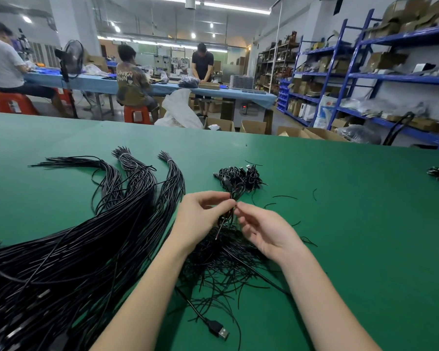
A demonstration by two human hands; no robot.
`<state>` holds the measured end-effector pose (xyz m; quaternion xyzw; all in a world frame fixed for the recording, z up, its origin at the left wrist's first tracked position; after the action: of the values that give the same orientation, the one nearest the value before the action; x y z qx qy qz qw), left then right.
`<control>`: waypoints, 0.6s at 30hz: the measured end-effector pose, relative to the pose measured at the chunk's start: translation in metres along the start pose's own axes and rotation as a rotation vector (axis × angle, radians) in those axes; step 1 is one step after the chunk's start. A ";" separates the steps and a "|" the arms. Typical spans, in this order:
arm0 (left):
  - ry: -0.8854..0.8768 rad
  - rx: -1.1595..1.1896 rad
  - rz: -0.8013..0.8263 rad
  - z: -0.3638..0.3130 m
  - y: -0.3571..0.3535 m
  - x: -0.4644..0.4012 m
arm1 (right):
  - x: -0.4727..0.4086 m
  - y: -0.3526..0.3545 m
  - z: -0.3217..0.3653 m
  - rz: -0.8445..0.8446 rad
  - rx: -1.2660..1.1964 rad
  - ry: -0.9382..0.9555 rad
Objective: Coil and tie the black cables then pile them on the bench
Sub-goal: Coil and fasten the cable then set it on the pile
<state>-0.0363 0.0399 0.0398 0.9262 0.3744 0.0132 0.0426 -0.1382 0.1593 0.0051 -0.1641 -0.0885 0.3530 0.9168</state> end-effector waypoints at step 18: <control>0.202 0.390 0.136 0.018 -0.012 -0.005 | -0.002 -0.001 0.010 0.051 0.297 0.281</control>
<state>-0.0466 0.0437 0.0212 0.9340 0.3090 0.0362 -0.1758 -0.1419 0.1594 0.0147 -0.0770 0.0972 0.3589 0.9251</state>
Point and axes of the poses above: each hand's wrist, its own x-axis away from the middle knuckle, its own y-axis out of the back of the hand, z = x × y, the point moved 7 cm from there along -x, towards the middle knuckle, and after that the axes turned 14 degrees about y, right-handed, at the moved point
